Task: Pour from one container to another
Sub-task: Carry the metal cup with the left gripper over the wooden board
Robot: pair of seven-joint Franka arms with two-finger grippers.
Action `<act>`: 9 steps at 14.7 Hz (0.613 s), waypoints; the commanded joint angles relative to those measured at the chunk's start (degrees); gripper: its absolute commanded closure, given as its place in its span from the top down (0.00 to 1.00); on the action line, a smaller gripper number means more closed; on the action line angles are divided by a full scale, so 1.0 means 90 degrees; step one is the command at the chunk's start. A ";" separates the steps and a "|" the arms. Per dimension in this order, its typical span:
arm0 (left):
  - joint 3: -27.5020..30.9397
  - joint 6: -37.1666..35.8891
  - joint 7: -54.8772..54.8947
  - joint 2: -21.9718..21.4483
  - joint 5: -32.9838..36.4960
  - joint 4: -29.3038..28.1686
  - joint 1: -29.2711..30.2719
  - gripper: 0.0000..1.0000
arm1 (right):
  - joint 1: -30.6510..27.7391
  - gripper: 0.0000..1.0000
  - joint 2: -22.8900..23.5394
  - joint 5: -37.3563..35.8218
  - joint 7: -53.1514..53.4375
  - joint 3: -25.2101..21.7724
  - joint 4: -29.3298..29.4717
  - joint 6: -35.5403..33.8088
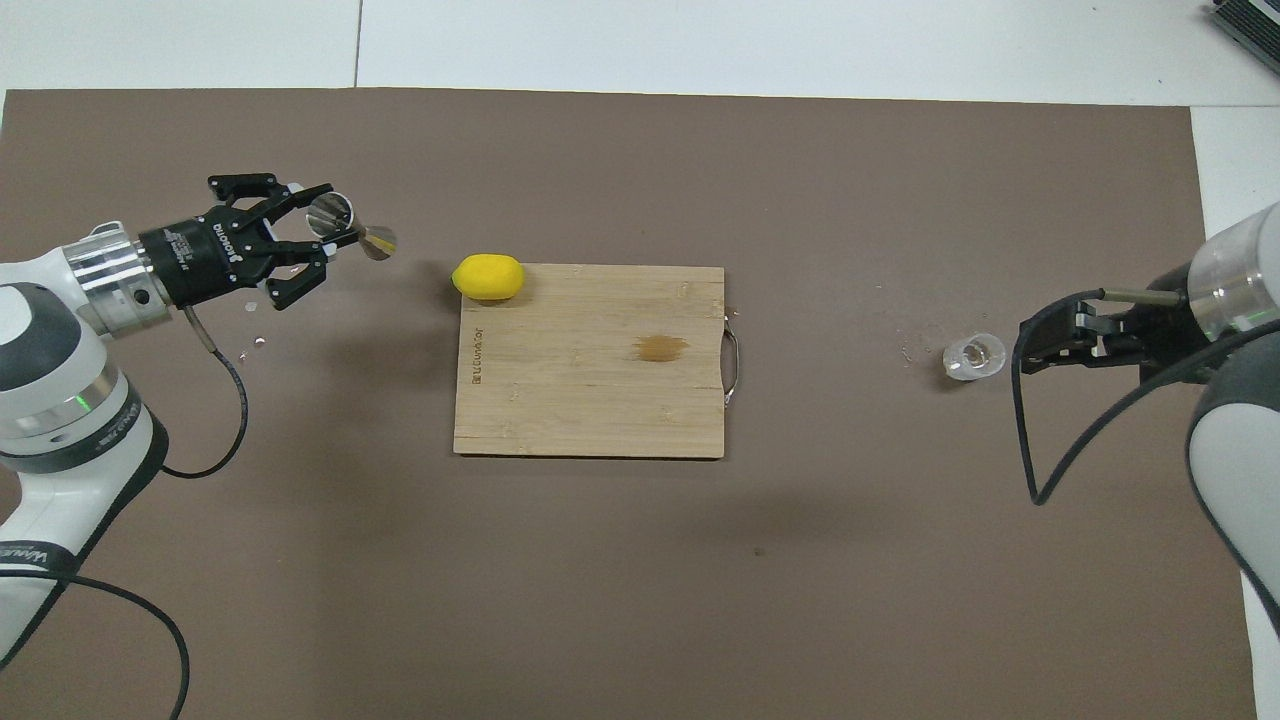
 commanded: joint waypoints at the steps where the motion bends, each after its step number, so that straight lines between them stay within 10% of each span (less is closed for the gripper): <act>1: -0.0279 0.0065 -0.0444 -0.0178 -0.0059 0.0094 -0.0344 0.00 | -0.0079 1.00 -0.0165 0.0131 -0.0175 -0.0001 -0.0199 0.0142; 9: -0.0348 0.2337 -0.0681 -0.0032 -0.1111 0.0114 -0.2578 0.00 | -0.0069 1.00 -0.0165 0.0131 -0.0175 -0.0001 -0.0199 0.0142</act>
